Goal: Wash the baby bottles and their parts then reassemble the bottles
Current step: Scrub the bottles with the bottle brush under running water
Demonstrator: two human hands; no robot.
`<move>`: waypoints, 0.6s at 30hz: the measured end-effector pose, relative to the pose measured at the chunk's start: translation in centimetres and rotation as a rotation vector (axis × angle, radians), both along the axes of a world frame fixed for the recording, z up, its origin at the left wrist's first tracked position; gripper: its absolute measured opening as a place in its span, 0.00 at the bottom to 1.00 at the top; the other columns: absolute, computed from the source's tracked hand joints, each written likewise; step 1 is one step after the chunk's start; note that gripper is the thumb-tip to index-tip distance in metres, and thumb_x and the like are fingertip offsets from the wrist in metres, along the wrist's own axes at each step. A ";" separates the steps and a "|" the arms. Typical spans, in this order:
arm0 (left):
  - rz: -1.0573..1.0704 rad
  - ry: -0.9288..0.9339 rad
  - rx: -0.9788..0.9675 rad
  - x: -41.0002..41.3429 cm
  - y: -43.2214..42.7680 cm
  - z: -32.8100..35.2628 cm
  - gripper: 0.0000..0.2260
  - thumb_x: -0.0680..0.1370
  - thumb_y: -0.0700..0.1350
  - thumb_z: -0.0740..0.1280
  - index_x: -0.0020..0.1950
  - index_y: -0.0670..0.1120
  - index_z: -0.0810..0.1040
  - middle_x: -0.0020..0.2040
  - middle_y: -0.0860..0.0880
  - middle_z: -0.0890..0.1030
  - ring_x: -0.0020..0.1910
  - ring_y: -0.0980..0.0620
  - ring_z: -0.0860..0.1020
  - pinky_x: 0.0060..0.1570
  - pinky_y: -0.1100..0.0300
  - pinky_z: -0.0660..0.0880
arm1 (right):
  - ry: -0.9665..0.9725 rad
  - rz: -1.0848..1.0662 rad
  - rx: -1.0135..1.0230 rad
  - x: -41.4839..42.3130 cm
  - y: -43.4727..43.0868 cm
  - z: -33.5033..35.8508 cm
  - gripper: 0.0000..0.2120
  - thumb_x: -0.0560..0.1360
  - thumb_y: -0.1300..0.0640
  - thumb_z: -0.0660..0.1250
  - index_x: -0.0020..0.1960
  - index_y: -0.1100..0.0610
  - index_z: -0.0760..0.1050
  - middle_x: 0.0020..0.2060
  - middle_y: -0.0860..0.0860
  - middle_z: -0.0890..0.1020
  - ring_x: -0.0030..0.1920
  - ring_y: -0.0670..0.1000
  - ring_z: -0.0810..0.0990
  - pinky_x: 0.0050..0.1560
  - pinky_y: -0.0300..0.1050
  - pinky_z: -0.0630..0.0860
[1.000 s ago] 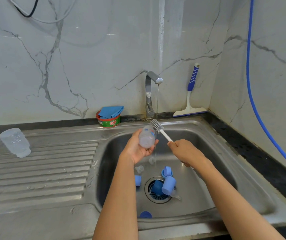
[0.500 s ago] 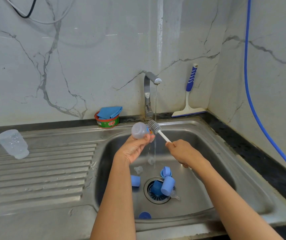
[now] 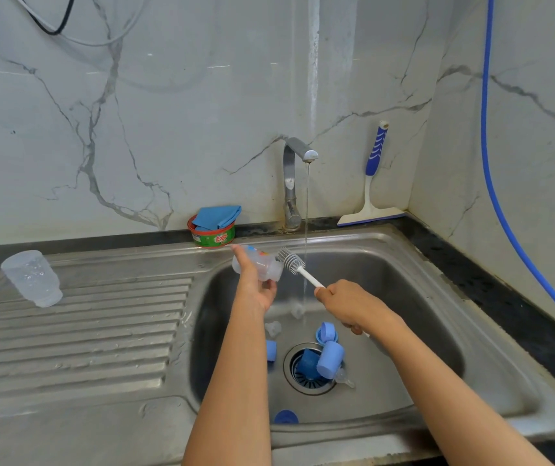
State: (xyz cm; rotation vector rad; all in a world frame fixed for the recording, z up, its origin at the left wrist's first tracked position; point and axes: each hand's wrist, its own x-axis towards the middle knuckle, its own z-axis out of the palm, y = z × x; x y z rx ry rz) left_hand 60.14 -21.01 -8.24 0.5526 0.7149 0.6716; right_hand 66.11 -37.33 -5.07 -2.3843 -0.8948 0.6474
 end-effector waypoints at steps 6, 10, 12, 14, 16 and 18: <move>-0.096 -0.164 0.135 -0.1 -0.3 0.3 0.21 0.75 0.50 0.69 0.66 0.46 0.70 0.54 0.44 0.78 0.51 0.50 0.78 0.46 0.59 0.76 | 0.022 -0.052 0.015 0.0 -0.2 0.4 0.16 0.81 0.49 0.52 0.42 0.58 0.69 0.30 0.51 0.68 0.24 0.48 0.63 0.24 0.38 0.63; -0.196 -0.074 0.406 0.3 -0.3 -0.1 0.25 0.72 0.37 0.73 0.67 0.46 0.72 0.59 0.44 0.79 0.59 0.48 0.77 0.51 0.58 0.77 | -0.002 -0.120 0.027 0.5 -0.3 0.5 0.14 0.82 0.51 0.52 0.46 0.59 0.69 0.32 0.51 0.69 0.27 0.48 0.65 0.25 0.39 0.64; -0.121 0.039 0.476 0.9 -0.5 -0.6 0.28 0.70 0.39 0.76 0.68 0.46 0.72 0.60 0.45 0.79 0.60 0.48 0.77 0.55 0.56 0.78 | -0.035 -0.117 0.017 0.6 -0.2 0.4 0.14 0.82 0.51 0.52 0.48 0.60 0.69 0.33 0.51 0.69 0.29 0.48 0.66 0.27 0.39 0.64; 0.002 0.148 0.478 1.3 -0.6 -1.0 0.31 0.66 0.43 0.79 0.67 0.48 0.72 0.59 0.46 0.79 0.59 0.48 0.77 0.55 0.54 0.79 | -0.045 -0.080 0.004 0.2 -0.2 0.2 0.14 0.82 0.51 0.52 0.48 0.60 0.69 0.33 0.51 0.69 0.29 0.48 0.66 0.28 0.40 0.63; 0.144 0.241 0.422 1.5 -0.4 -1.5 0.34 0.63 0.47 0.81 0.65 0.47 0.72 0.57 0.46 0.79 0.56 0.48 0.78 0.52 0.53 0.80 | -0.053 -0.036 -0.022 -0.3 0.0 0.1 0.14 0.82 0.51 0.52 0.48 0.60 0.69 0.33 0.51 0.69 0.28 0.48 0.66 0.28 0.40 0.63; 0.245 0.290 0.375 1.3 -0.4 -1.5 0.33 0.61 0.48 0.82 0.62 0.48 0.71 0.55 0.47 0.78 0.53 0.49 0.78 0.48 0.54 0.81 | -0.053 -0.011 -0.039 -0.8 0.2 0.1 0.14 0.82 0.51 0.52 0.47 0.60 0.68 0.32 0.51 0.69 0.28 0.47 0.66 0.27 0.40 0.64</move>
